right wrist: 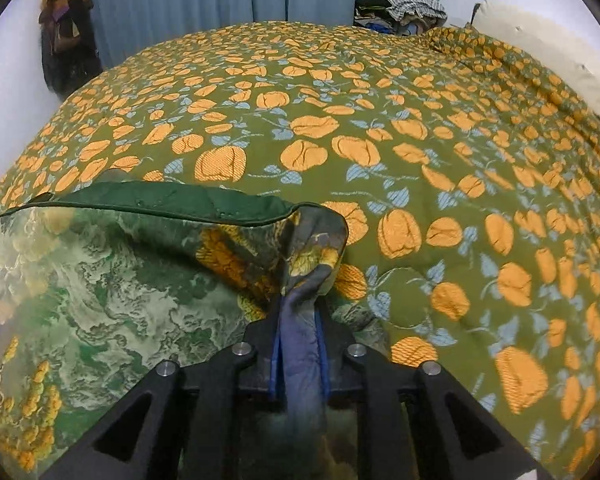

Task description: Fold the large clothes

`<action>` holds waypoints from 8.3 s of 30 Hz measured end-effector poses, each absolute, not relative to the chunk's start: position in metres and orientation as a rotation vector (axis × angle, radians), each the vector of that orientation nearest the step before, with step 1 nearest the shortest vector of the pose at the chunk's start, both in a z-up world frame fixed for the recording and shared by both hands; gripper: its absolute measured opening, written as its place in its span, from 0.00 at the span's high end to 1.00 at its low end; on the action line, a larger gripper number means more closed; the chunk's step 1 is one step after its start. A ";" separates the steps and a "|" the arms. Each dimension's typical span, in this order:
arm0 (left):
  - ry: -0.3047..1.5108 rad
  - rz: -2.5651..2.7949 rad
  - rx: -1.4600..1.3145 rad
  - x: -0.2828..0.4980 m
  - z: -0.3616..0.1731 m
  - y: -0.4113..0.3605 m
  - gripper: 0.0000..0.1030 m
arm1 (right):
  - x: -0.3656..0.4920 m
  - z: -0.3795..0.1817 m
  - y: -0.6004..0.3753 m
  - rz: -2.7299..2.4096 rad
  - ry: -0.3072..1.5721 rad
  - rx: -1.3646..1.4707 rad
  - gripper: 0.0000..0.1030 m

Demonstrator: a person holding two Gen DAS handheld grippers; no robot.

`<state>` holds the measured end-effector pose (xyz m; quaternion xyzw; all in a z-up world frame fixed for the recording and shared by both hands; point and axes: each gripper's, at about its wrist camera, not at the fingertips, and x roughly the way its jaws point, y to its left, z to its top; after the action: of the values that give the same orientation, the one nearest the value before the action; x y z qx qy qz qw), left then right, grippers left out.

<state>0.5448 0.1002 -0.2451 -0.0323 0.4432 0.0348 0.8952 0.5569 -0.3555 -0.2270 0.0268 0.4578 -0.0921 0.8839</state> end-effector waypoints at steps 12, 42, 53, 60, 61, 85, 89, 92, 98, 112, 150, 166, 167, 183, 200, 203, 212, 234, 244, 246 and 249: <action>0.904 0.041 -0.121 0.545 -0.245 0.105 0.73 | 0.557 -0.235 -0.378 -0.137 0.904 0.186 0.83; 0.874 -0.022 -0.035 0.321 -0.137 0.069 0.06 | 0.357 -0.177 -0.353 -0.061 0.818 0.152 0.32; 0.848 -0.216 0.043 0.365 -0.109 -0.013 0.01 | 0.333 -0.159 -0.337 0.062 0.676 0.126 0.32; 0.904 -0.256 0.130 0.432 -0.140 -0.053 0.01 | 0.335 -0.168 -0.330 0.114 0.686 0.145 0.32; 0.936 -0.262 0.139 0.445 -0.152 -0.059 0.01 | 0.336 -0.170 -0.330 0.122 0.689 0.151 0.32; 1.065 -0.215 0.080 0.551 -0.189 -0.089 0.01 | 0.346 -0.181 -0.368 0.143 0.691 0.304 0.32; 1.022 -0.257 0.151 0.507 -0.184 -0.092 0.01 | 0.346 -0.181 -0.371 0.145 0.688 0.312 0.32; 0.977 -0.273 0.208 0.469 -0.182 -0.097 0.01 | 0.345 -0.182 -0.374 0.140 0.688 0.321 0.32; 0.944 -0.289 0.211 0.414 -0.185 -0.097 0.01 | 0.343 -0.183 -0.382 0.105 0.700 0.347 0.32; 0.873 -0.397 0.092 0.419 -0.156 -0.104 0.01 | 0.327 -0.214 -0.413 -0.002 0.837 0.760 0.25; 1.149 -0.486 0.709 0.456 -0.066 -0.235 0.24 | 0.324 -0.104 -0.189 0.291 0.419 -0.126 0.69; 1.186 -0.474 0.324 0.497 -0.031 -0.058 0.72 | 0.311 -0.093 -0.248 0.456 0.477 0.165 0.38; 1.194 -0.463 0.287 0.499 -0.034 -0.038 0.71 | 0.322 -0.095 -0.248 0.446 0.512 0.168 0.38; 1.184 -0.407 -0.014 0.512 -0.125 0.139 0.64 | 0.429 -0.143 -0.087 0.695 0.928 -0.053 0.66; 1.187 -0.416 -0.251 0.526 -0.193 0.187 0.51 | 0.452 -0.180 -0.060 0.661 1.102 0.021 0.66; 1.181 -0.420 -0.262 0.526 -0.195 0.189 0.51 | 0.469 -0.146 -0.059 0.631 1.054 0.041 0.66; 1.165 -0.410 -0.259 0.520 -0.197 0.191 0.49 | 0.549 -0.176 -0.015 0.538 1.150 -0.030 0.66; 1.176 -0.433 -0.448 0.518 -0.211 0.216 0.40 | 0.618 -0.211 0.095 0.736 1.270 -0.036 0.66; 1.168 -0.438 -0.541 0.486 -0.177 0.262 0.23 | 0.618 -0.240 0.103 0.683 1.166 -0.097 0.67; 1.168 -0.428 -0.521 0.487 -0.173 0.257 0.23 | 0.619 -0.240 0.103 0.682 1.160 -0.097 0.67; 1.180 -0.417 -0.511 0.490 -0.170 0.245 0.23 | 0.621 -0.240 0.101 0.689 1.166 -0.080 0.67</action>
<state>0.4895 0.2450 -0.1698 -0.2367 0.5460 -0.1932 0.7801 0.6214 0.1009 -0.2396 -0.0369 0.5394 0.3187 0.7785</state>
